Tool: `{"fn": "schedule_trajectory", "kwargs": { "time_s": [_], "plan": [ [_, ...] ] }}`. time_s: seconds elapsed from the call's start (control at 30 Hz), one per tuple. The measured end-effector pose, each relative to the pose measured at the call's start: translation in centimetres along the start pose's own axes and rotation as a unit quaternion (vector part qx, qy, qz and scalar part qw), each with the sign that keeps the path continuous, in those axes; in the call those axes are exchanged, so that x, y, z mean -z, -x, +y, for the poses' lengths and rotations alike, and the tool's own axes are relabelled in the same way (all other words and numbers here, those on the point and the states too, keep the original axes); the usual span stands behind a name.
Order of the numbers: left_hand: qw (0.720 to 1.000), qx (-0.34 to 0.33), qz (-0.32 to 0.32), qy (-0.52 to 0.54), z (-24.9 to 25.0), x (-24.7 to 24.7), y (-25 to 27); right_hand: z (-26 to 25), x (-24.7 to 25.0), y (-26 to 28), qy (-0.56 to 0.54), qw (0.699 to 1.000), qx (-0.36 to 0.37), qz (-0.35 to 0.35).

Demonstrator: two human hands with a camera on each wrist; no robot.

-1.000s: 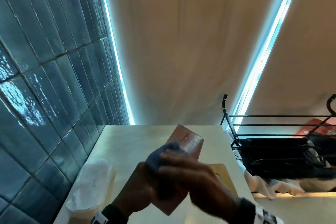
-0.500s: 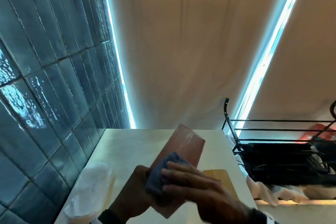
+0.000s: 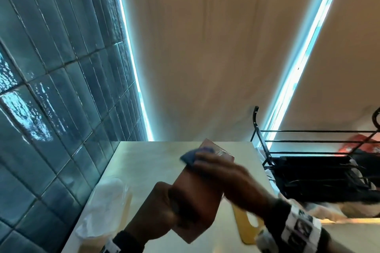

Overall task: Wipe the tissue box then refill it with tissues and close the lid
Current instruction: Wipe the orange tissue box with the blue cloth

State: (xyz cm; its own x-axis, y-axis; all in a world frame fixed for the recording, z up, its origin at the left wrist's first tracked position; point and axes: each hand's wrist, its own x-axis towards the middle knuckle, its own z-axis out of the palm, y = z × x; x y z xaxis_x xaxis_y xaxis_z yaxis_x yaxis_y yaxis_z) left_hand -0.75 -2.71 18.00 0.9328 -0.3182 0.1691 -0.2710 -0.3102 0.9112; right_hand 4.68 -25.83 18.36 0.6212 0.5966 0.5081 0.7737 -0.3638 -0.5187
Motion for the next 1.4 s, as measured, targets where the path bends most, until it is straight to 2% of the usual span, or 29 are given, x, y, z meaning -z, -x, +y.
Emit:
{"fn": "schedule_trajectory", "kwargs": {
  "time_s": [0.07, 0.13, 0.2, 0.27, 0.3, 0.33, 0.37, 0.43, 0.5, 0.57, 0.6, 0.67, 0.73, 0.8, 0.87, 0.97, 1.0, 1.03, 1.07, 1.17, 1.23, 1.3, 1.4],
  "plan": [
    [1.0, 0.003, -0.013, 0.011, 0.3, -0.4, 0.1, 3.0, 1.0, -0.9, 0.028, 0.992, -0.099, 0.073],
    [1.0, -0.012, -0.007, 0.014, 1.0, -0.6, 0.1, 3.3, 0.8, -1.1, 0.05, 0.985, -0.135, 0.095],
    [1.0, -0.027, 0.008, 0.013, 1.2, -0.2, -0.1, 0.3, -0.5, -0.5, 0.019, 0.994, -0.06, 0.085],
    [0.999, -0.033, 0.011, 0.032, 1.0, 0.0, -0.3, -3.8, -1.8, 0.7, -0.025, 0.999, 0.036, 0.027],
    [0.999, -0.031, 0.018, 0.041, 0.8, 0.1, -0.4, -4.8, -2.0, 0.9, -0.011, 0.996, 0.083, -0.007],
    [0.999, -0.027, 0.024, 0.04, 0.7, 0.0, -0.4, -4.9, -1.9, 0.8, 0.002, 0.994, 0.109, -0.031],
    [0.999, -0.03, 0.026, 0.038, 0.6, -0.1, -0.5, -4.2, -1.5, 0.4, 0.005, 0.994, 0.104, -0.029],
    [0.999, -0.018, 0.019, 0.036, 0.4, -0.2, -0.5, -1.4, -0.2, -0.4, 0.006, 1.0, 0.028, 0.012],
    [0.999, -0.003, 0.011, 0.041, 0.2, -0.2, -0.6, 1.3, 1.1, -1.2, 0.066, 0.992, -0.089, 0.055],
    [0.999, 0.006, 0.009, 0.051, 0.2, -0.2, -0.5, 2.1, 0.8, -1.2, 0.119, 0.98, -0.14, 0.076],
    [0.998, 0.013, 0.016, 0.055, 0.2, 0.0, -0.6, 1.4, 0.4, -1.1, 0.124, 0.981, -0.127, 0.083],
    [0.998, 0.015, 0.03, 0.054, 0.3, 0.2, -0.8, -1.8, -1.2, 0.0, 0.051, 0.994, -0.067, 0.067],
    [0.998, -0.011, 0.032, 0.047, 0.8, 0.3, -0.7, -4.8, -2.2, 1.3, 0.034, 0.997, 0.059, 0.021],
    [0.997, -0.03, 0.02, 0.068, 1.1, 0.4, -0.4, -5.0, -2.0, 2.3, 0.011, 0.991, 0.128, -0.033],
    [0.997, -0.013, 0.016, 0.076, 0.7, 0.2, -0.3, -3.0, -1.2, 2.5, 0.005, 0.996, 0.093, -0.005],
    [0.997, 0.027, 0.016, 0.075, -0.2, 0.1, -0.3, 0.2, -0.6, 2.2, 0.027, 0.991, -0.065, 0.117],
    [0.997, 0.033, 0.014, 0.071, -0.4, 0.0, -0.3, 0.5, -0.7, 2.0, 0.037, 0.985, -0.096, 0.141],
    [0.997, 0.032, 0.015, 0.072, -0.2, -0.1, -0.3, 0.2, -1.0, 2.3, 0.04, 0.984, -0.09, 0.148],
    [0.996, 0.032, 0.023, 0.076, 0.0, -0.1, -0.3, -0.5, -1.5, 2.5, 0.03, 0.988, -0.052, 0.139],
    [0.997, 0.015, 0.037, 0.07, 0.4, 0.0, -0.3, -4.1, -3.0, 3.0, -0.06, 0.994, 0.075, 0.05],
    [0.997, -0.003, 0.028, 0.075, 1.0, -0.1, -0.1, -4.6, -2.8, 2.4, -0.067, 0.992, 0.11, 0.017],
    [0.996, -0.013, 0.022, 0.082, 1.5, -0.3, 0.2, -3.4, -2.2, 1.4, -0.031, 0.995, 0.087, 0.048],
    [0.996, 0.016, 0.048, 0.077, 2.1, -0.8, 0.5, -0.1, -1.7, 0.8, 0.019, 0.994, 0.015, 0.102]
  ]
}}
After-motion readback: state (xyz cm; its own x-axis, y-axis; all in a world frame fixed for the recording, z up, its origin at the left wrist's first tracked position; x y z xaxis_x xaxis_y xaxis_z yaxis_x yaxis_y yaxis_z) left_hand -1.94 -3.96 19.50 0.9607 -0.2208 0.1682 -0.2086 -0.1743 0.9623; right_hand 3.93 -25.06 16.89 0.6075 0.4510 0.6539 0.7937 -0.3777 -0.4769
